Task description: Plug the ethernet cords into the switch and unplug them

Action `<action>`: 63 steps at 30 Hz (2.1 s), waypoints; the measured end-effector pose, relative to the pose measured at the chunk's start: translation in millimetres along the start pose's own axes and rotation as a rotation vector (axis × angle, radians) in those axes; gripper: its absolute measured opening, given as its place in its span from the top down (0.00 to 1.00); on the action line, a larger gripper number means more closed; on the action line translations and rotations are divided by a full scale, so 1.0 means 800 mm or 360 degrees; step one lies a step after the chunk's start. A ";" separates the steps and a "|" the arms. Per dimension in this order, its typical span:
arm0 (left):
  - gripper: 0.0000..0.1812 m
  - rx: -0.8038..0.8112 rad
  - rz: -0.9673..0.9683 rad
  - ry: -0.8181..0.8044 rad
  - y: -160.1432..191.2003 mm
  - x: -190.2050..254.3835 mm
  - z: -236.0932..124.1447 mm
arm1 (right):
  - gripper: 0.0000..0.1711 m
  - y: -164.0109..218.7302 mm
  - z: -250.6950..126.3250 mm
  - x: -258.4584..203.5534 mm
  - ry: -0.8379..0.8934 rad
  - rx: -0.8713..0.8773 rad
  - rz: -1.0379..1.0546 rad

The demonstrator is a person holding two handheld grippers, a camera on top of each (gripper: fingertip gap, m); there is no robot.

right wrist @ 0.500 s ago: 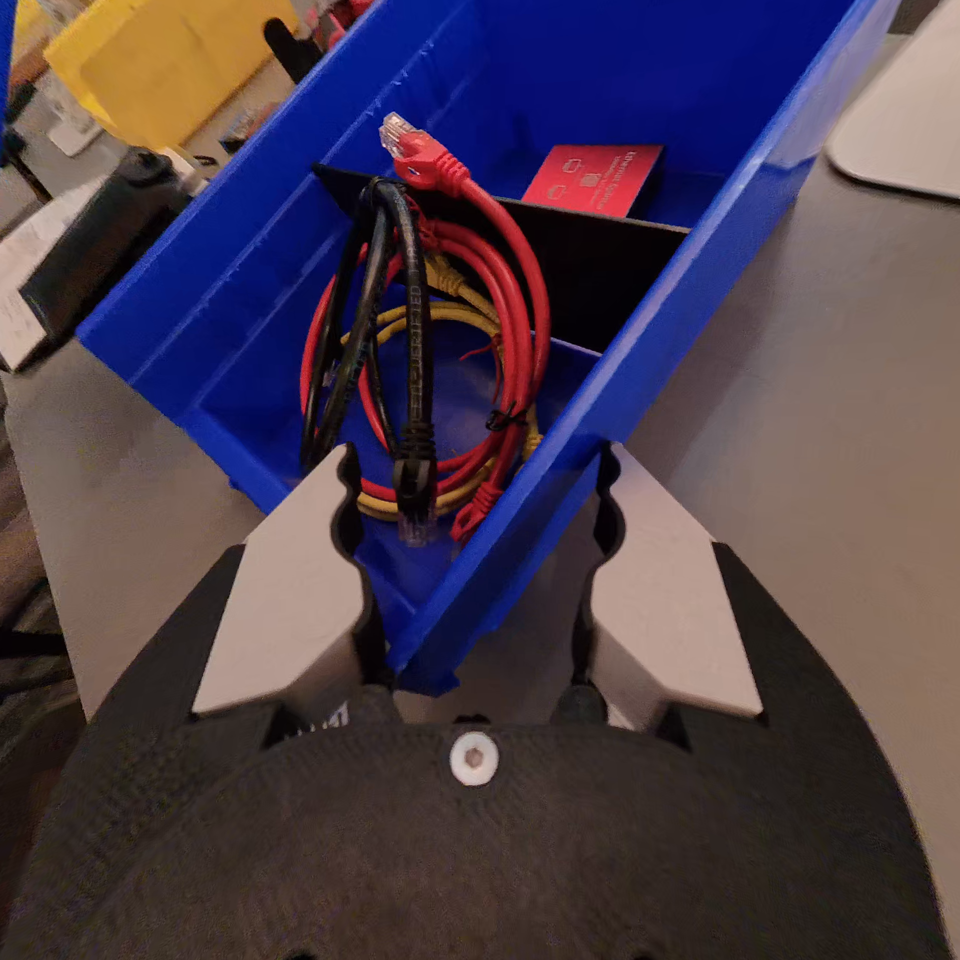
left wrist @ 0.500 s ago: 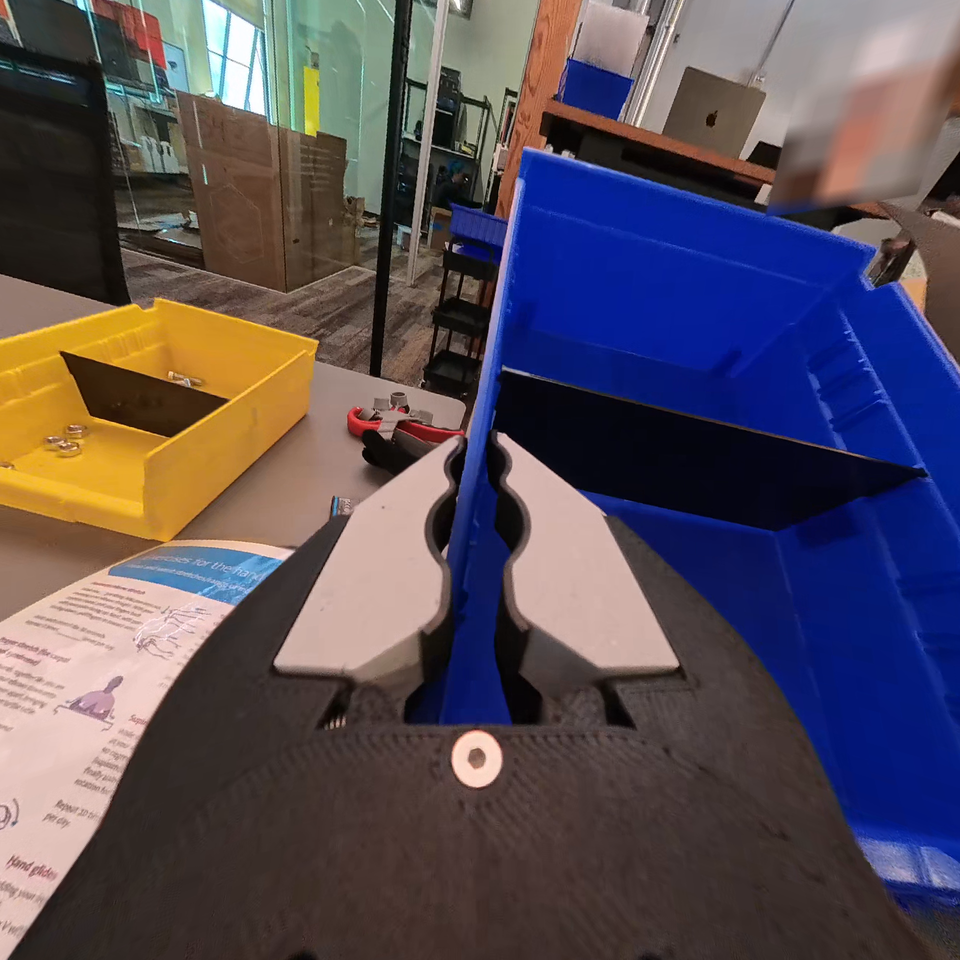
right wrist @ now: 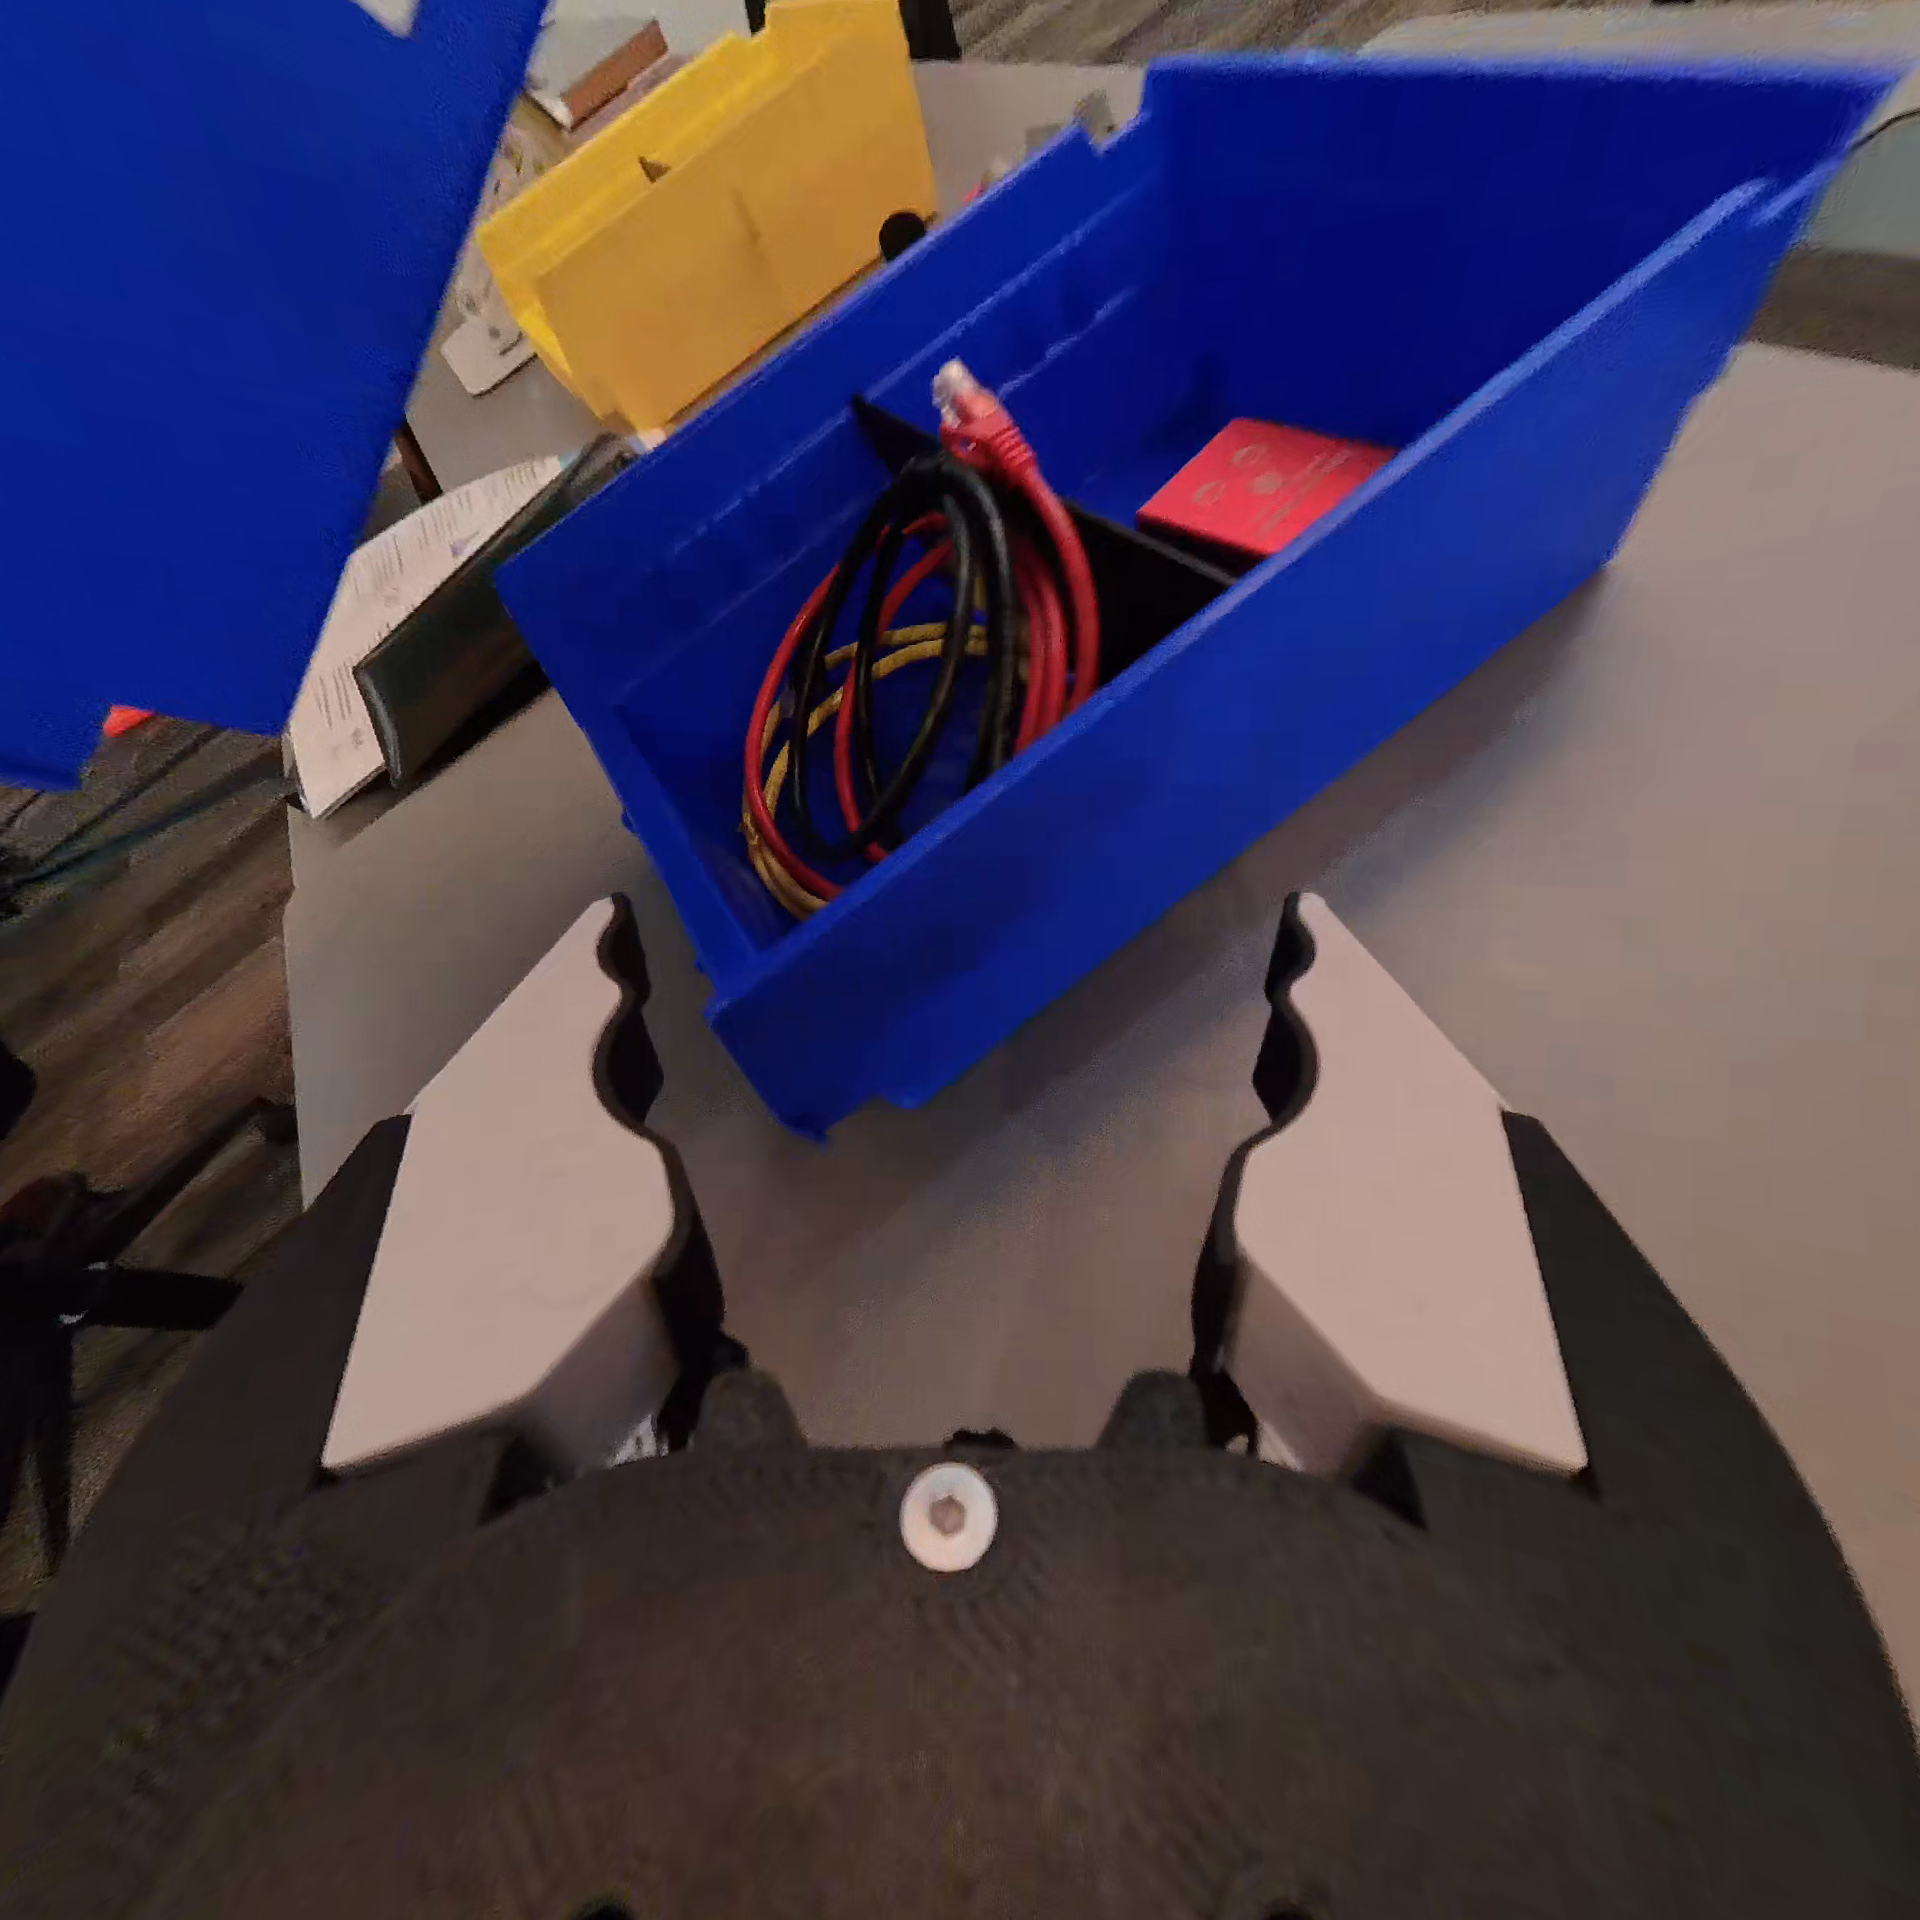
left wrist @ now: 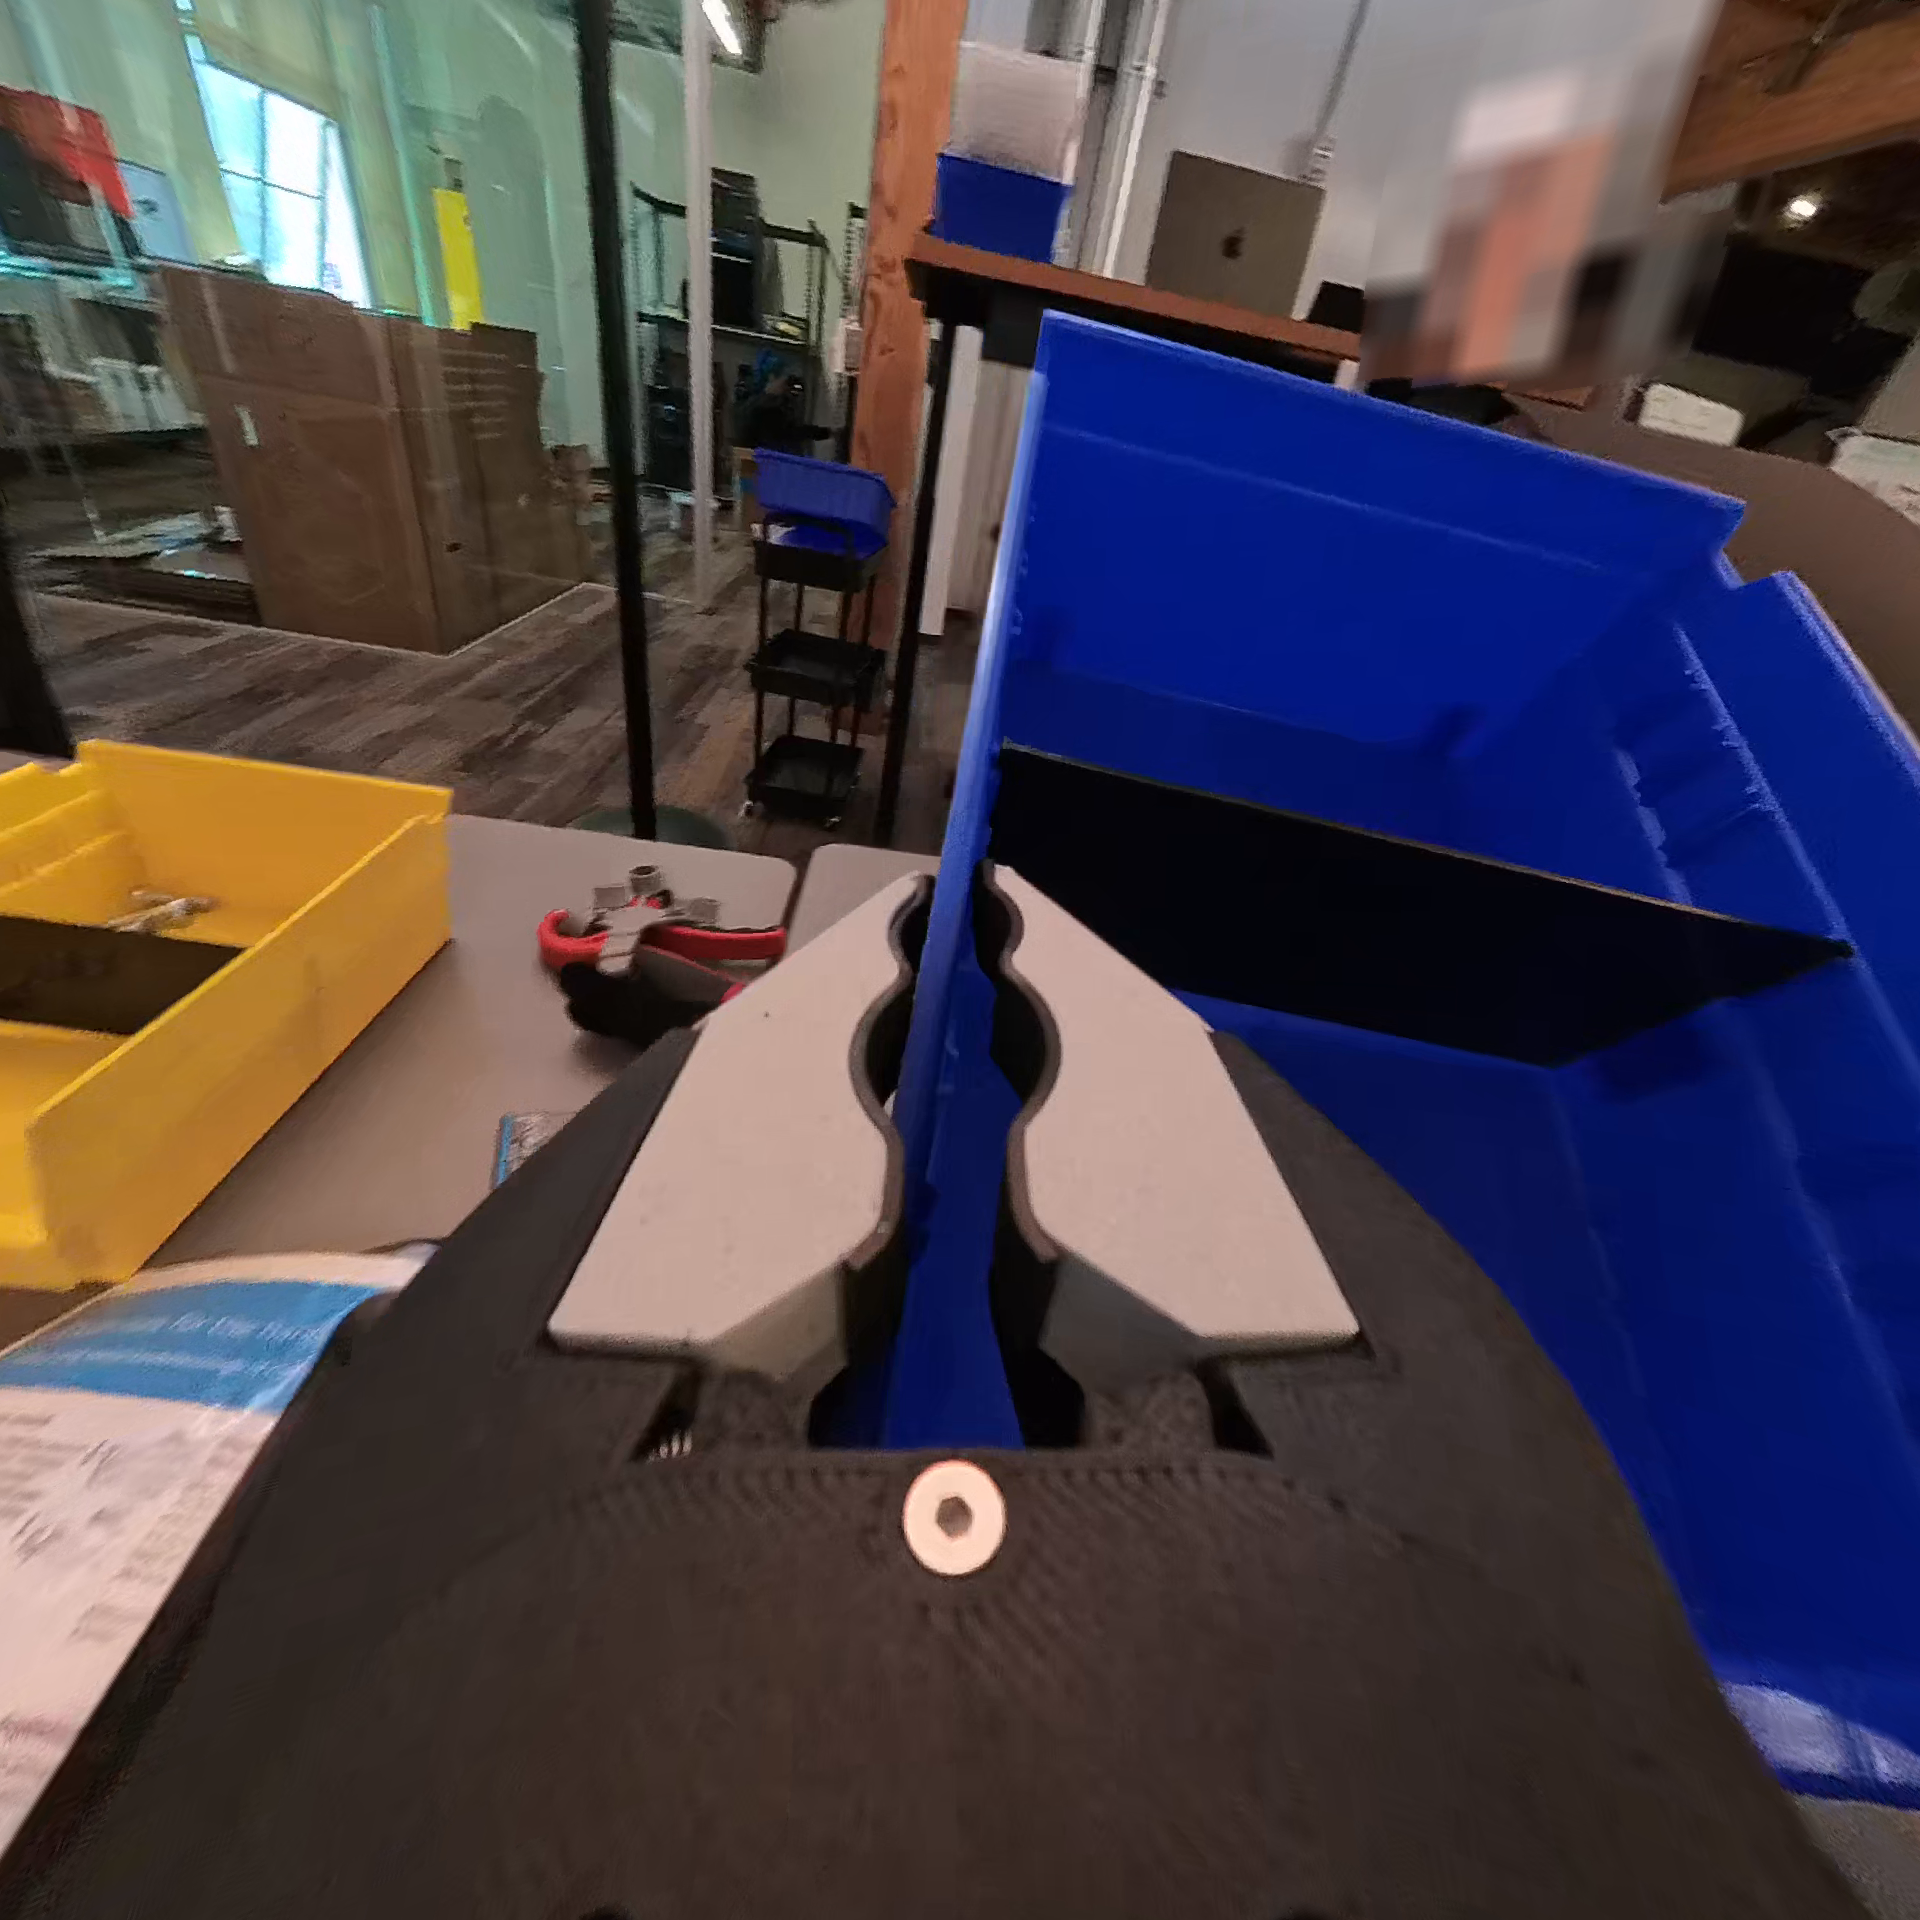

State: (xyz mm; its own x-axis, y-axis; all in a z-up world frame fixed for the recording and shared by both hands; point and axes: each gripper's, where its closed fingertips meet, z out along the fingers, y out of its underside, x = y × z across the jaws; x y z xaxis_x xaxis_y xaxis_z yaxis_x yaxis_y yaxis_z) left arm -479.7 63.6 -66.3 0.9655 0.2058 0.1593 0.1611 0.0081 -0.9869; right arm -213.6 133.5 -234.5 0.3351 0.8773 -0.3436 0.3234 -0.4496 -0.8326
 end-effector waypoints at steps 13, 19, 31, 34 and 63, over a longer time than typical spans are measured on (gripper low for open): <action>0.97 -0.0245 0.0304 0.0670 0.094 0.369 0.046 | 0.22 -0.040 -0.311 0.016 0.0010 0.0741 0.0109; 0.97 -0.0455 0.0368 0.0876 0.189 0.524 0.043 | 0.12 0.040 -0.385 0.086 0.0351 0.0734 0.0386; 0.88 -0.0638 0.0332 0.1216 0.316 0.782 0.044 | 0.09 0.145 -0.547 0.262 0.0906 0.0699 0.0727; 0.82 -0.0699 0.0317 0.1278 0.340 0.826 0.045 | 0.09 0.158 -0.575 0.303 0.0971 0.0685 0.0783; 0.54 -0.0904 -0.0628 0.1561 0.348 1.017 0.091 | 0.38 0.123 -0.680 0.623 0.0798 0.0205 0.0613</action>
State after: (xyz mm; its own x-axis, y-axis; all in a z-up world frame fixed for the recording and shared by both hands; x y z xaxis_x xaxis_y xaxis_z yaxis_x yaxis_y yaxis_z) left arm 335.8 304.2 -213.4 0.5340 -0.5490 0.6430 0.3097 -0.5807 -0.7529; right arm 466.9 435.5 -251.0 0.7890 0.4578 -0.4097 -0.0013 -0.6656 -0.7463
